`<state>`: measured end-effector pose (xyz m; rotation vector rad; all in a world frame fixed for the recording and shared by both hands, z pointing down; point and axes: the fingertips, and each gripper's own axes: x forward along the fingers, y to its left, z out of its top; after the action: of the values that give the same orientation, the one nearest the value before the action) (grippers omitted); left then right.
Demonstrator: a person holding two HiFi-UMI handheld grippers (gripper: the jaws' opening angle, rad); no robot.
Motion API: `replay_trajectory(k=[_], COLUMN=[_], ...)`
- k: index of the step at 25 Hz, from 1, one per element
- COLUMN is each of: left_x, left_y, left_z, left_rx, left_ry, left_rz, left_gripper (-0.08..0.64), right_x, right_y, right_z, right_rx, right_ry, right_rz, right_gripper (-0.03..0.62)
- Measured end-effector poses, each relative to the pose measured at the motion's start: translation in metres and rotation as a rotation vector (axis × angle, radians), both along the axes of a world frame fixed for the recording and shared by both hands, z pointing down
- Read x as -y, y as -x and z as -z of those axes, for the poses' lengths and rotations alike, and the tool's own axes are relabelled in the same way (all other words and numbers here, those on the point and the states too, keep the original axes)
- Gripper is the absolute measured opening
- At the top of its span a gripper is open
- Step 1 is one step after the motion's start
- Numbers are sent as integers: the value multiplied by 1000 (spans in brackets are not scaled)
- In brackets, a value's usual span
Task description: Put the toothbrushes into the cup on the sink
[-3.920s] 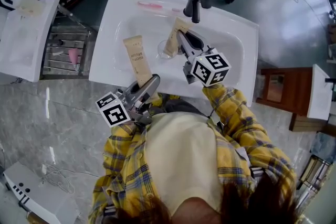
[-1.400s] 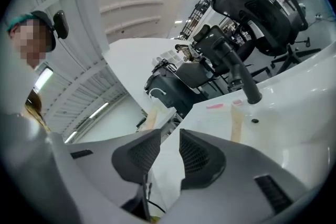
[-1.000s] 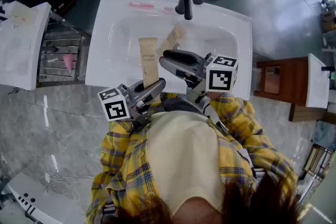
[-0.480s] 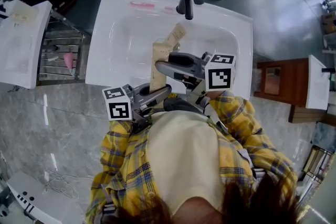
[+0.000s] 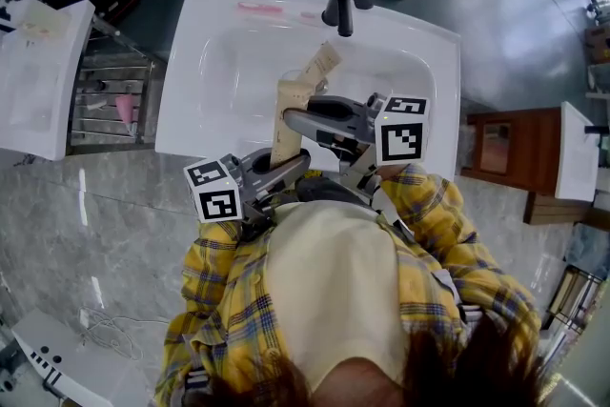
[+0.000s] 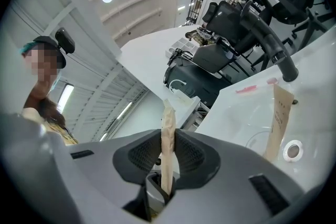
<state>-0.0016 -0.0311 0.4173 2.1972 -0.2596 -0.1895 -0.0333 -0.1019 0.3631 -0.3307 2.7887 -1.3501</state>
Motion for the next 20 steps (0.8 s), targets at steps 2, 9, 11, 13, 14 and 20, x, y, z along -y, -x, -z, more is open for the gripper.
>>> replay_trajectory(k=[2, 9, 11, 13, 14, 20], left_x=[3, 22, 27, 31, 33, 48], left_y=[1, 16, 23, 27, 30, 47], left_z=[1, 2, 2, 4, 4, 9], left_rx=[10, 6, 11, 19, 22, 41], left_ry=[-24, -39, -45, -60, -66, -88], left_rz=[21, 140, 174, 203, 217, 307], left_gripper=[28, 129, 132, 132, 132, 132], right_x=[2, 18, 23, 27, 29, 43], right_y=[-1, -13, -17, -22, -24, -36], right_z=[1, 7, 10, 12, 13, 20], right_rx=[-2, 23, 22, 21, 21, 16], right_ry=[-3, 13, 4, -6, -10, -38], right_rz=[1, -51, -64, -80, -88, -141], right_gripper=[74, 74, 73, 72, 74, 72])
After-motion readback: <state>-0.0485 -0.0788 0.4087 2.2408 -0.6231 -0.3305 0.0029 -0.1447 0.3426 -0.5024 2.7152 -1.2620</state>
